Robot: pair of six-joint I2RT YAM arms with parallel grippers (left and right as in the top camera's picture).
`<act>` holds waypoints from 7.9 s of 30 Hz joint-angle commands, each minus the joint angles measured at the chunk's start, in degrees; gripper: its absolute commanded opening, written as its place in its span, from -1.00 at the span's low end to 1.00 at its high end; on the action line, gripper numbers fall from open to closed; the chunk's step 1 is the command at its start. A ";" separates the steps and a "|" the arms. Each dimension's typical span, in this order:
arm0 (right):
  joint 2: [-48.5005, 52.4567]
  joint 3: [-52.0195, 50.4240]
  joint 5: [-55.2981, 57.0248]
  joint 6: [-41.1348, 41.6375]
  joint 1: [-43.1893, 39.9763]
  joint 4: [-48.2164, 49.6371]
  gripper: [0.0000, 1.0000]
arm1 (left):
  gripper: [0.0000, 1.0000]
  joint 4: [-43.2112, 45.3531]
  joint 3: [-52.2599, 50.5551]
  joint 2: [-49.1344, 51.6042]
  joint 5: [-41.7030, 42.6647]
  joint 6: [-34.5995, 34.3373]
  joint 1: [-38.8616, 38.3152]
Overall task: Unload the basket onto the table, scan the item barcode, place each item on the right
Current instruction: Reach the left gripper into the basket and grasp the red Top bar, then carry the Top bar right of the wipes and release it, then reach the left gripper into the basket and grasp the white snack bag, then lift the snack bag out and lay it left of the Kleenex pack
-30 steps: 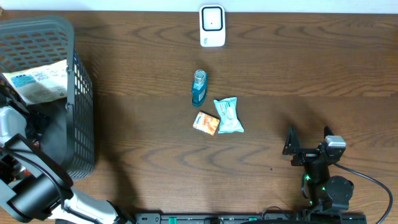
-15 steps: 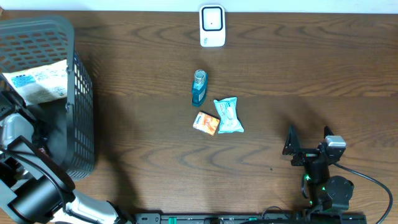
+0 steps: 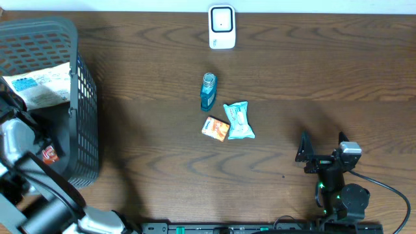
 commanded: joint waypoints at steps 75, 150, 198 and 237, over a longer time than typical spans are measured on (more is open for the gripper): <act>-0.24 -0.13 0.07 -0.46 0.20 -0.09 0.99 | -0.11 34.40 4.44 12.39 1.62 -5.73 -93.35; -0.26 -0.13 0.07 -0.46 0.20 -0.09 0.99 | 0.96 13.86 4.48 -6.29 -1.38 -35.21 -9.31; -0.24 -0.13 0.07 -0.46 0.20 -0.09 0.99 | -0.86 -1.22 4.35 13.86 1.53 -40.74 -9.29; -0.24 -0.13 0.07 -0.46 0.20 -0.09 0.99 | -0.86 0.59 4.37 -53.16 4.31 -35.47 -9.38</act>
